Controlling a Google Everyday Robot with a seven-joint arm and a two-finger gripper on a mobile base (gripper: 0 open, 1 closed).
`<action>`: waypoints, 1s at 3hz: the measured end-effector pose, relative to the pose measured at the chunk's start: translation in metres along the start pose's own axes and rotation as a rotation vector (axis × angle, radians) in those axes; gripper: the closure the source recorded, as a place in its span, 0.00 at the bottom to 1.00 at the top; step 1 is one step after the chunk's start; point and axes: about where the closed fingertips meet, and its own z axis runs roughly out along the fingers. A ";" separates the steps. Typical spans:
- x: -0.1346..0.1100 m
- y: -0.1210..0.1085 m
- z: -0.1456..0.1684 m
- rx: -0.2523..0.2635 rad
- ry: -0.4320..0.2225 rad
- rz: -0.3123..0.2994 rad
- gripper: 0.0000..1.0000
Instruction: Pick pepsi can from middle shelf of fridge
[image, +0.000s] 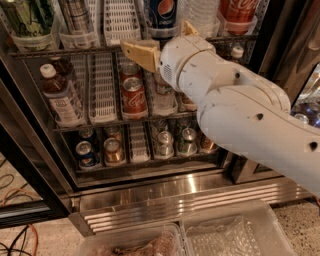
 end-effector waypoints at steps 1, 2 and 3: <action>0.000 -0.007 -0.002 0.017 0.000 -0.002 0.18; -0.001 -0.014 0.003 0.031 -0.014 -0.001 0.26; -0.001 -0.016 0.009 0.030 -0.016 -0.004 0.26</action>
Offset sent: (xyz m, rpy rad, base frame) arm 0.0141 -0.0156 -0.0018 0.0120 -0.0099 -0.0465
